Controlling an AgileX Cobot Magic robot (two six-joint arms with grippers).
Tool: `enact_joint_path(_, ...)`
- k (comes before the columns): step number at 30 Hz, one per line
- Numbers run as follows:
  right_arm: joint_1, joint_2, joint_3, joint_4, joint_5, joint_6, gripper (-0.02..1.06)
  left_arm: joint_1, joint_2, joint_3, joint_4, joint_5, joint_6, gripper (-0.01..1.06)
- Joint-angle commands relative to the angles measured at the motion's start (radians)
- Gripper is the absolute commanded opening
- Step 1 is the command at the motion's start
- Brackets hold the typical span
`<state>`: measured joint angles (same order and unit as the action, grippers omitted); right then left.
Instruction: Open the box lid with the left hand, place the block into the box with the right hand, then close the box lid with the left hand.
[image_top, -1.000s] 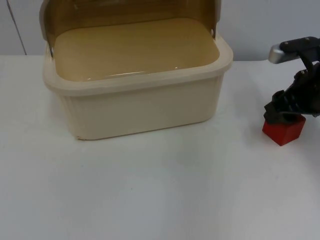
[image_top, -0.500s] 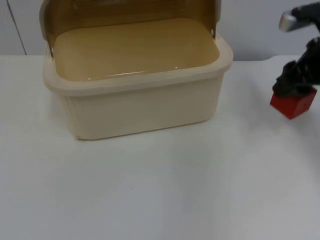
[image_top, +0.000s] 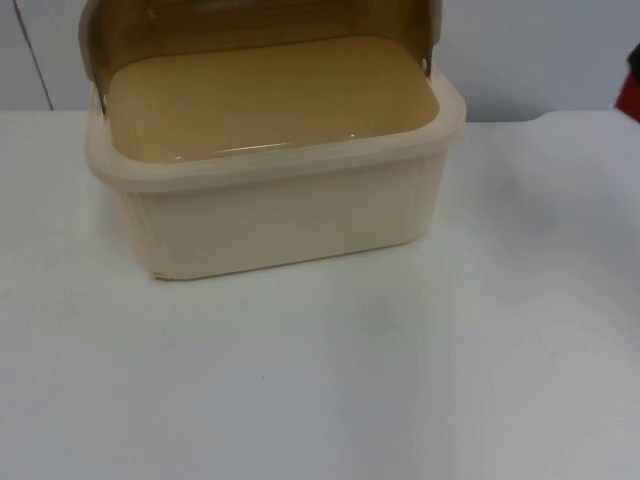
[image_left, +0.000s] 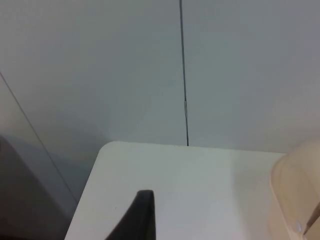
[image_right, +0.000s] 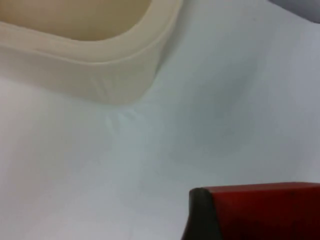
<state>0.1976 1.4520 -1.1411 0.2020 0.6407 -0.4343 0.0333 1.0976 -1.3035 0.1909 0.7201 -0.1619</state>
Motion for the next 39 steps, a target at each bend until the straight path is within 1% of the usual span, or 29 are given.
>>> enact_joint_path(1, -0.005, -0.075, 0.000, -0.049, 0.035, 0.076, 0.00, 0.002, 0.002, 0.002, 0.008, -0.015, 0.001, 1.05)
enact_joint_path(3, -0.005, -0.141, 0.017, -0.036, 0.035, 0.105, 0.00, 0.002, 0.002, 0.002, 0.008, -0.015, 0.001, 1.05)
enact_joint_path(4, -0.005, -0.141, 0.017, -0.036, 0.035, 0.105, 0.00, 0.002, 0.002, 0.002, 0.008, -0.015, 0.001, 1.05)
enact_joint_path(6, -0.003, -0.208, 0.052, -0.036, 0.017, 0.132, 0.00, 0.002, 0.002, 0.002, 0.008, -0.015, 0.001, 1.05)
enact_joint_path(11, -0.003, -0.321, 0.152, -0.034, 0.005, 0.132, 0.00, 0.002, 0.002, 0.002, 0.006, -0.015, 0.001, 1.05)
enact_joint_path(13, 0.001, -0.369, 0.206, -0.008, -0.024, 0.127, 0.00, 0.002, 0.002, 0.002, 0.006, -0.015, 0.001, 1.05)
enact_joint_path(14, 0.016, -0.391, 0.230, -0.008, -0.043, 0.127, 0.00, 0.002, 0.002, 0.002, 0.006, -0.015, 0.001, 1.05)
enact_joint_path(15, 0.016, -0.391, 0.230, -0.008, -0.043, 0.127, 0.00, 0.002, 0.002, 0.002, 0.006, -0.015, 0.001, 1.05)
enact_joint_path(18, 0.091, -0.410, 0.266, -0.008, -0.052, 0.102, 0.00, 0.002, 0.002, 0.002, 0.006, -0.019, 0.001, 1.05)
enact_joint_path(19, 0.091, -0.410, 0.266, -0.008, -0.052, 0.102, 0.00, 0.002, 0.002, 0.002, 0.006, -0.019, 0.001, 1.05)
enact_joint_path(20, 0.129, -0.402, 0.274, -0.008, -0.065, 0.102, 0.00, 0.002, 0.002, 0.002, 0.006, -0.019, 0.001, 1.05)
enact_joint_path(21, 0.192, -0.384, 0.279, -0.008, -0.100, 0.102, 0.00, 0.002, 0.002, 0.002, 0.006, -0.019, 0.001, 1.05)
enact_joint_path(22, 0.235, -0.361, 0.279, -0.008, -0.144, 0.102, 0.00, 0.002, 0.002, 0.002, 0.006, -0.019, 0.001, 1.05)
enact_joint_path(23, 0.270, -0.341, 0.279, -0.008, -0.184, 0.111, 0.00, 0.002, 0.002, 0.002, 0.006, -0.019, 0.001, 1.05)
enact_joint_path(24, 0.270, -0.341, 0.279, -0.008, -0.184, 0.111, 0.00, 0.002, 0.002, 0.002, 0.006, -0.019, 0.001, 1.05)
enact_joint_path(27, 0.378, -0.246, 0.279, -0.015, -0.354, 0.143, 0.00, 0.002, 0.002, 0.002, 0.005, -0.019, 0.001, 1.05)
enact_joint_path(29, 0.427, -0.168, 0.266, -0.015, -0.442, 0.143, 0.00, 0.002, 0.002, 0.002, 0.008, -0.019, 0.001, 1.05)
enact_joint_path(30, 0.427, -0.168, 0.266, -0.015, -0.442, 0.143, 0.00, 0.002, 0.002, 0.002, 0.008, -0.019, 0.001, 1.05)
enact_joint_path(32, 0.452, -0.085, 0.242, -0.011, -0.531, 0.143, 0.00, 0.002, 0.002, 0.002, 0.016, -0.021, 0.001, 1.05)
enact_joint_path(34, 0.455, -0.007, 0.205, -0.011, -0.612, 0.153, 0.00, 0.002, 0.002, 0.002, 0.028, -0.021, 0.001, 1.05)
enact_joint_path(35, 0.455, -0.007, 0.205, -0.011, -0.612, 0.153, 0.00, 0.002, 0.002, 0.002, 0.028, -0.021, 0.001, 1.05)
enact_joint_path(37, 0.455, 0.066, 0.163, -0.013, -0.661, 0.155, 0.00, 0.002, 0.002, 0.002, 0.030, -0.021, 0.001, 1.05)
enact_joint_path(39, 0.455, 0.156, 0.083, -0.017, -0.678, 0.131, 0.00, 0.002, 0.002, 0.002, 0.030, -0.023, 0.001, 1.05)
